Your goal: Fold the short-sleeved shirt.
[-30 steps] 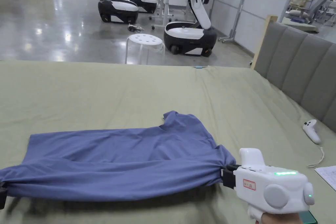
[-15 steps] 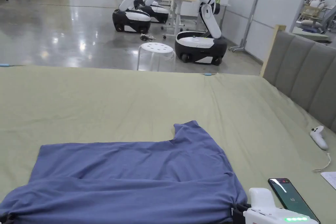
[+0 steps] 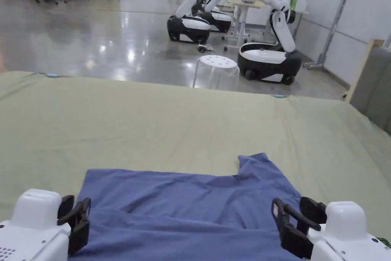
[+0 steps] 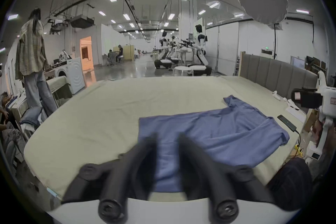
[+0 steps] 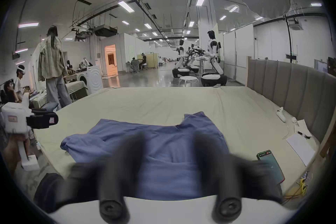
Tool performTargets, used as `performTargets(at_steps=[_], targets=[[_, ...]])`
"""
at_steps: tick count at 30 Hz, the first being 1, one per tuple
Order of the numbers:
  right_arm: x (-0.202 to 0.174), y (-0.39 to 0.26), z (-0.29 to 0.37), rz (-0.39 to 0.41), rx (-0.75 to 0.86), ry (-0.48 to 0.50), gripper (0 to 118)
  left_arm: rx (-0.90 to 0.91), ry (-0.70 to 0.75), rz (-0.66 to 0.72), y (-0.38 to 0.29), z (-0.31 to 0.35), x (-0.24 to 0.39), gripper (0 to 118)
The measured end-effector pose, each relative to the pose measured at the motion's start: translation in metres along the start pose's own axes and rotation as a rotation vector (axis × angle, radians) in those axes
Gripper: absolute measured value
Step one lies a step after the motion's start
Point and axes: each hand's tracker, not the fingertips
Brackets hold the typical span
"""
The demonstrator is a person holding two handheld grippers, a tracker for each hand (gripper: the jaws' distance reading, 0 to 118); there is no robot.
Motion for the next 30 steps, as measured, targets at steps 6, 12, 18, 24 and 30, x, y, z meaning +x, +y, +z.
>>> performTargets(at_steps=[6, 12, 18, 24, 30], targets=[[-0.005, -0.004, -0.036, -0.006, -0.052, 0.022, 0, -0.144, 0.046, -0.039, 0.003, -0.081, -0.035, 10], [0.007, -0.007, -0.074, 0.006, -0.108, 0.009, 0, -0.314, 0.093, -0.072, 0.025, -0.224, -0.08, 42], [0.037, -0.014, -0.113, 0.011, -0.187, -0.062, 0, -0.501, 0.15, -0.174, 0.015, -0.343, -0.092, 72], [0.081, -0.004, -0.173, 0.058, -0.275, -0.127, 1, -0.515, 0.042, -0.139, 0.018, -0.332, -0.066, 8], [0.153, 0.011, -0.289, -0.047, -0.516, -0.127, 109, -0.371, 0.026, -0.114, 0.05, -0.278, -0.047, 8]])
